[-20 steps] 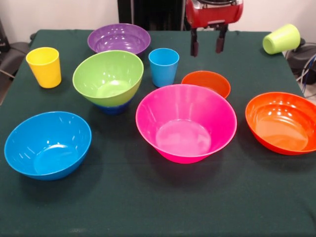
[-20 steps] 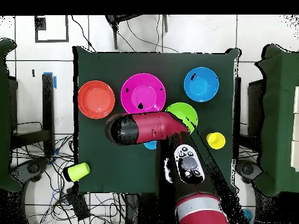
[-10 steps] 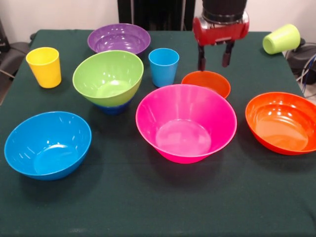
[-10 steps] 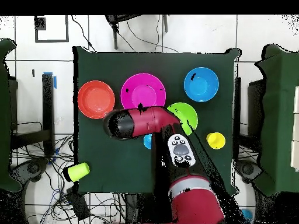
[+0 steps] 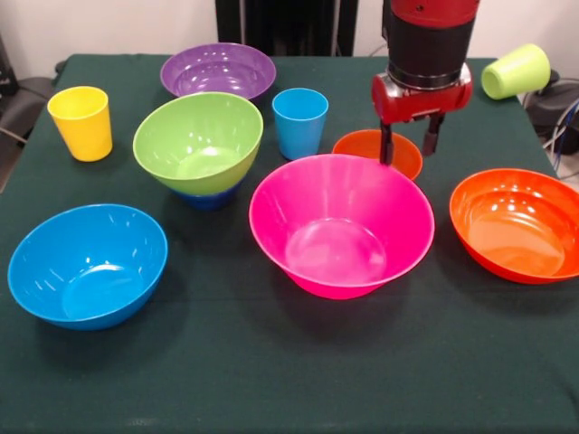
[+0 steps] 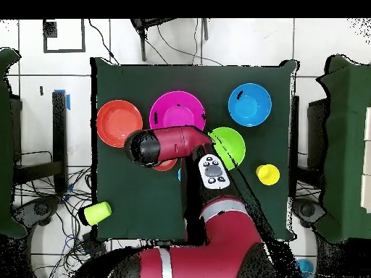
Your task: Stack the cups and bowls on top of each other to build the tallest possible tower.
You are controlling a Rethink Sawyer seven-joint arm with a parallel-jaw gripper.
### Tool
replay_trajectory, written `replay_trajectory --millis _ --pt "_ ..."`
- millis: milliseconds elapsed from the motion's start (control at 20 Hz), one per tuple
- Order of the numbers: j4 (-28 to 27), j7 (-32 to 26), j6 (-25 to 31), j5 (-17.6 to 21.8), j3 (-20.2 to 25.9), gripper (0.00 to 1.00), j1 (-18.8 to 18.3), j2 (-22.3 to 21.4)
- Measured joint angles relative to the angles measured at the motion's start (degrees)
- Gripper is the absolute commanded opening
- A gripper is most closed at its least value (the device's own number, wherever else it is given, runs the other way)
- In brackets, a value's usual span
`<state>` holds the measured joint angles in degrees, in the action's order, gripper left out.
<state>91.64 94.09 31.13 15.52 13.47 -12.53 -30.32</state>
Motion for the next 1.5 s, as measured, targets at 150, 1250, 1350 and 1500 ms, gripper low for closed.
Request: replay_trajectory --millis 150,1250,1350,1500 --pt "-0.2 0.0 0.0 0.0 0.0 1.0 0.4 0.3" --pt "-1.6 0.0 0.0 -2.0 -0.5 1.0 2.5 0.3" --pt "-1.6 0.0 0.0 -2.7 -0.6 1.0 3.0 0.2" --pt "-1.6 0.0 0.0 -3.6 -0.7 1.0 3.5 0.2"
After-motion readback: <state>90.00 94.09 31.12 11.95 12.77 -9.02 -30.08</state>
